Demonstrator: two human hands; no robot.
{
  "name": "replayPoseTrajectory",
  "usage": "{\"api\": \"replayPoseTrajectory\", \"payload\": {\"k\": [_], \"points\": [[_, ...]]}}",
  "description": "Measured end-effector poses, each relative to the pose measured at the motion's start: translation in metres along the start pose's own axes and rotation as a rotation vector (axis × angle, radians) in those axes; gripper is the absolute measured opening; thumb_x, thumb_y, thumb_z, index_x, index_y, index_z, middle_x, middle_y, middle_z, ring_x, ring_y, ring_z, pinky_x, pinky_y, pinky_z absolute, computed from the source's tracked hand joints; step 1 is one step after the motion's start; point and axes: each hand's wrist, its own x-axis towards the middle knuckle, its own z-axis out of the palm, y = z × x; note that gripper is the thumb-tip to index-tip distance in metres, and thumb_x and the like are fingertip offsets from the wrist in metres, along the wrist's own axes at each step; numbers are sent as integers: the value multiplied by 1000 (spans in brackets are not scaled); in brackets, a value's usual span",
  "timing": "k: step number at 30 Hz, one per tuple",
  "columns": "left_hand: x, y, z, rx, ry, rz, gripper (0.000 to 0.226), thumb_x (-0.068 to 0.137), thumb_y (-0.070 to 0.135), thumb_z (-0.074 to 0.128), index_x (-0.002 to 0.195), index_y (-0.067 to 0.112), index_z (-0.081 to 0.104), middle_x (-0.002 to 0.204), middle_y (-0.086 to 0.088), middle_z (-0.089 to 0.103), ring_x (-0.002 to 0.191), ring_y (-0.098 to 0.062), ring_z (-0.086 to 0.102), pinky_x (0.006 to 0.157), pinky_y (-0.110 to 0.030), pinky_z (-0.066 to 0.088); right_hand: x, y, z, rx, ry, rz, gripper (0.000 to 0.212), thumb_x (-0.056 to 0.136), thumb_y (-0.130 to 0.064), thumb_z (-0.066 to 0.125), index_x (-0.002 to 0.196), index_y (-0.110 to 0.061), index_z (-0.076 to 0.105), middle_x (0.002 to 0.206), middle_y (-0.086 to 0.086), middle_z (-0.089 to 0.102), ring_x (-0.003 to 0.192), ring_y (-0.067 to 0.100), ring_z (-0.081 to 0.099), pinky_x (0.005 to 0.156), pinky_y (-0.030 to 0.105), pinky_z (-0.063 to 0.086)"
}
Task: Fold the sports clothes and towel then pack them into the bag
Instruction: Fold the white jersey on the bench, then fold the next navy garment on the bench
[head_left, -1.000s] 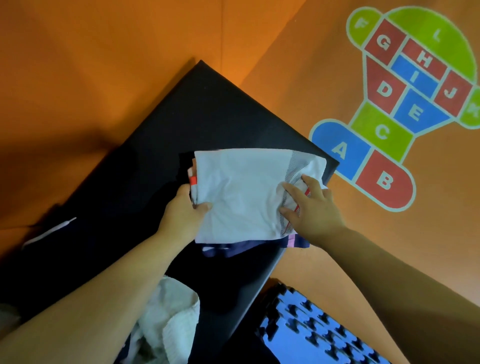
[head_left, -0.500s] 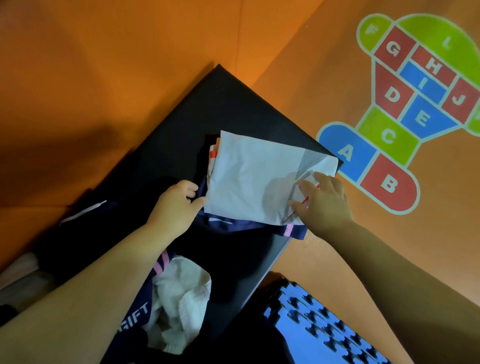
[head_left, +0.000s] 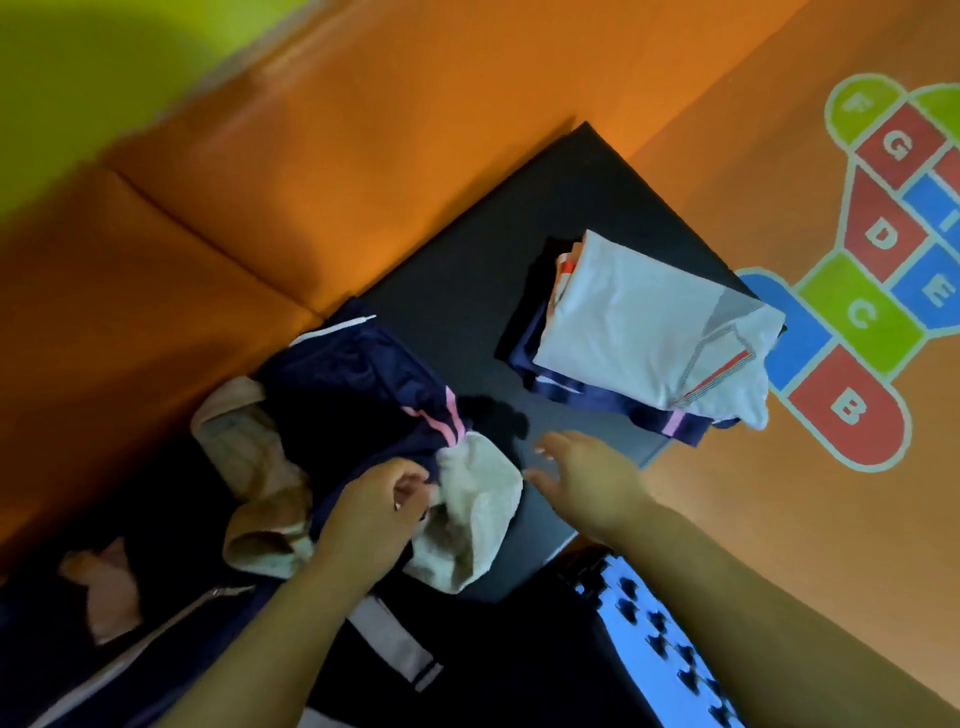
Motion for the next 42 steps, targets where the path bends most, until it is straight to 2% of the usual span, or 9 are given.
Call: {"api": "replayPoseTrajectory", "payload": {"k": [11, 14, 20, 24, 26, 28, 32, 37, 42], "points": [[-15, -107, -33, 300, 21, -64, 74, 80, 36, 70, 143, 24, 32, 144, -7, 26, 132, -27, 26, 106, -37, 30, 26, -86, 68, -145, 55, -206, 69, 91, -41, 55, 149, -26, 20, 150, 3, 27, 135, 27, 29, 106, 38, 35], [-1, -110, -35, 194, -25, -6, 51, 86, 24, 65, 133, 19, 47, 130, -3, 52, 122, -21, 47, 98, -27, 37, 40, -97, 73, -202, 81, -208, 79, 89, -43, 57, 150, -33, 8, 153, 9, 10, 137, 30, 19, 108, 40, 30], [-1, -102, -42, 203, -174, 145, 31, 89, 23, 61, 119, 18, 61, 106, 9, 56, 98, -10, 54, 87, -18, 40, 64, -99, 70, -241, 122, -181, 44, 87, -39, 60, 130, -34, 51, 147, 3, 24, 130, 30, 20, 106, 40, 23], [-4, -95, -61, 165, -269, 111, 26, 84, 52, 59, 98, 32, 68, 93, 21, 60, 85, 4, 54, 85, -6, 36, 60, -89, 66, -188, -79, -325, 34, 86, -27, 62, 120, -25, 60, 129, -2, 50, 122, 27, 38, 98, 37, 37], [6, -94, -71, 13, -234, 63, 40, 74, 68, 56, 88, 32, 68, 88, 16, 66, 84, 1, 59, 85, -15, 43, 52, -79, 66, -260, -160, -352, 32, 87, -28, 62, 119, -25, 61, 124, -2, 53, 118, 25, 42, 96, 37, 40], [24, -95, -75, -79, -144, 27, 33, 82, 56, 58, 96, 27, 65, 94, 10, 63, 90, -9, 60, 85, -30, 48, 44, -66, 68, -332, -254, -364, 32, 87, -32, 62, 118, -26, 61, 125, -4, 53, 117, 23, 44, 95, 34, 42], [72, -91, -72, 218, 98, -56, 46, 91, 37, 57, 132, 18, 46, 131, -7, 45, 120, -24, 45, 101, -38, 40, 38, -54, 54, -229, -371, -328, 34, 89, -30, 59, 123, -28, 59, 130, -11, 52, 117, 13, 49, 95, 26, 41], [106, -85, -53, 298, 92, -99, 66, 91, 41, 55, 145, 18, 27, 147, -9, 34, 135, -26, 34, 106, -36, 31, 73, -59, 28, 27, -104, -198, 23, 90, -26, 58, 113, -24, 61, 116, -6, 62, 102, 12, 58, 90, 31, 47], [120, -89, -50, 104, 100, -77, 62, 79, 31, 73, 132, 17, 45, 129, -9, 48, 118, -26, 50, 96, -36, 44, 131, -75, 19, 64, 163, -178, 55, 91, -26, 58, 140, -14, 38, 139, 9, 45, 124, 28, 46, 103, 38, 39]]}}
